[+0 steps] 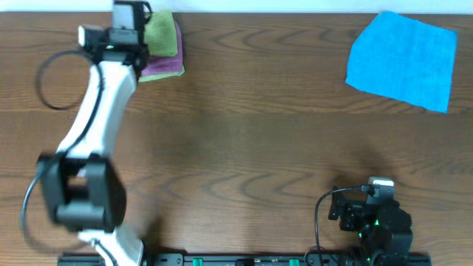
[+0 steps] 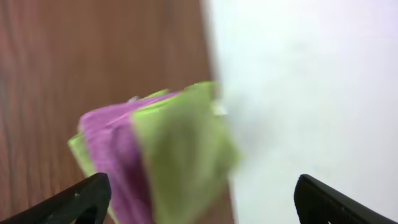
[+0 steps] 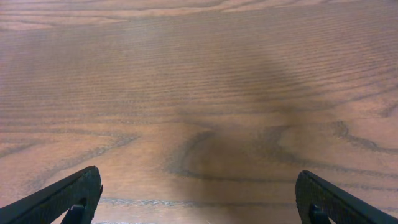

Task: Fold the cloth

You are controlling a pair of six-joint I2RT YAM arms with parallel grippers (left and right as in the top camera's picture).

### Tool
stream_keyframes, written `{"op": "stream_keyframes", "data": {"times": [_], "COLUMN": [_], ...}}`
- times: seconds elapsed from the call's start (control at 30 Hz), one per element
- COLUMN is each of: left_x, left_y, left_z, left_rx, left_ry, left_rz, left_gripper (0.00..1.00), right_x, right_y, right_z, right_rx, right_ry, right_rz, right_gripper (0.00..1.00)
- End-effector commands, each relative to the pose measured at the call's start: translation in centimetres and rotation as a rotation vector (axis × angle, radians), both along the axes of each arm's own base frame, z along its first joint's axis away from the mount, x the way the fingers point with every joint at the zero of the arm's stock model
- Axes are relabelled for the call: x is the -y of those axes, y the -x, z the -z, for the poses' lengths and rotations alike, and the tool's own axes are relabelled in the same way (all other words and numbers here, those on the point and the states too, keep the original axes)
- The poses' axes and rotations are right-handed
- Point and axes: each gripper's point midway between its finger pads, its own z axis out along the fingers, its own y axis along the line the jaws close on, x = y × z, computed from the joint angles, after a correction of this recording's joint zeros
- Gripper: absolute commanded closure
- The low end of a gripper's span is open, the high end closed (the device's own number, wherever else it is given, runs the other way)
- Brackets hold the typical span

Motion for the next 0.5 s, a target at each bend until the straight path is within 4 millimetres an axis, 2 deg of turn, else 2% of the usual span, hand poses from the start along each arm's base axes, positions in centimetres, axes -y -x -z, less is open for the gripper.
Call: {"op": "stream_keyframes", "data": {"times": [0.0, 0.03, 0.1, 0.23, 0.33, 0.4, 0.47], "left_x": [-0.3, -0.2, -0.2, -0.3, -0.6, -0.6, -0.8], "left_y": [2.7, 3.8, 7.3, 13.5, 17.5, 20.2, 22.0], "left_z": [-6.1, -7.2, -9.3, -10.5, -9.8, -8.3, -6.8], "left_rx": [-0.025, -0.046, -0.127, -0.284, -0.388, -0.458, -0.495], "left_ry": [-0.256, -0.307, -0.435, -0.57, -0.596, -0.573, -0.566], "left_rz": [0.188, 0.231, 0.344, 0.517, 0.58, 0.611, 0.623], "left_gripper": [0.05, 0.05, 0.05, 0.05, 0.05, 0.05, 0.05], "right_x": [0.0, 0.0, 0.0, 0.0, 0.0, 0.0, 0.0], "right_y": [0.0, 0.0, 0.0, 0.0, 0.0, 0.0, 0.0], "right_z": [0.1, 0.1, 0.1, 0.1, 0.1, 0.1, 0.1], "right_rx": [0.001, 0.001, 0.001, 0.001, 0.001, 0.001, 0.001], "right_ry": [-0.014, -0.014, -0.014, -0.014, -0.014, -0.014, -0.014], "right_rz": [0.011, 0.011, 0.011, 0.011, 0.011, 0.011, 0.011], "right_gripper": [0.01, 0.01, 0.01, 0.01, 0.01, 0.01, 0.01]}}
